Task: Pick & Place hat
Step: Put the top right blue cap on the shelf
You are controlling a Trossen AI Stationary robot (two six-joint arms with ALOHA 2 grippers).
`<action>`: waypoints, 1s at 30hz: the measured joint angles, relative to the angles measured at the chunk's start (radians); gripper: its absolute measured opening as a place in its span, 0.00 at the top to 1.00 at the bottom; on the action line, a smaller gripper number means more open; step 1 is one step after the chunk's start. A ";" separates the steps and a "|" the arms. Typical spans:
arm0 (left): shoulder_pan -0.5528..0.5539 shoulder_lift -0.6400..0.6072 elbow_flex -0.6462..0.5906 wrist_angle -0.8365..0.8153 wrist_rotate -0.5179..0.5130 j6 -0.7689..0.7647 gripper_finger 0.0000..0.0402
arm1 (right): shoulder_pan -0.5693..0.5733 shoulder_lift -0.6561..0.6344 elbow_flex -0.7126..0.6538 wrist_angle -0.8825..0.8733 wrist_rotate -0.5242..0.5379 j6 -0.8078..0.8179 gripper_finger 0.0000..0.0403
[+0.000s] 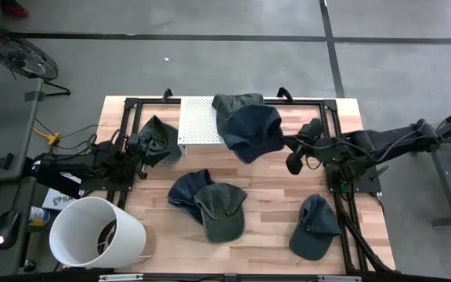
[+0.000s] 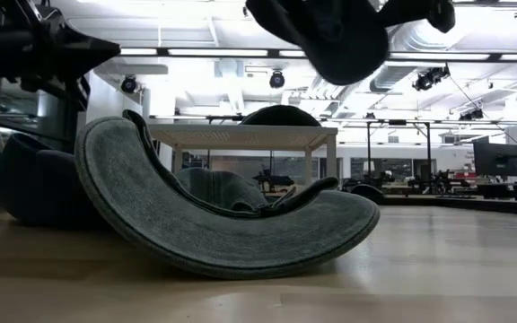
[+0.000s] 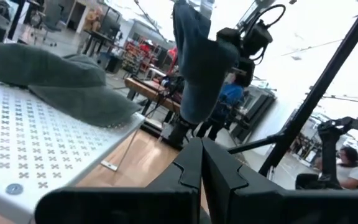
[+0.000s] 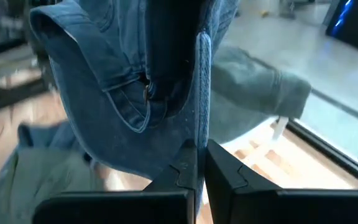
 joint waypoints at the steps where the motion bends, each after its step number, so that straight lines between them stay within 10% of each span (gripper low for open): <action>1: 0.000 0.005 0.006 -0.002 -0.001 0.000 0.99 | 0.000 0.000 -0.020 0.050 0.020 -0.014 0.99; 11: 0.000 0.208 0.047 0.231 -0.042 0.000 0.79 | -0.043 0.000 -0.177 0.499 -0.028 -0.166 0.99; 19: 0.000 0.483 0.125 0.420 -0.002 -0.126 0.48 | -0.207 0.000 -0.273 0.767 -0.536 -0.200 0.99; 30: 0.000 0.940 0.501 0.442 0.185 -0.048 0.45 | -0.424 0.000 -0.279 0.841 -1.179 -0.130 0.99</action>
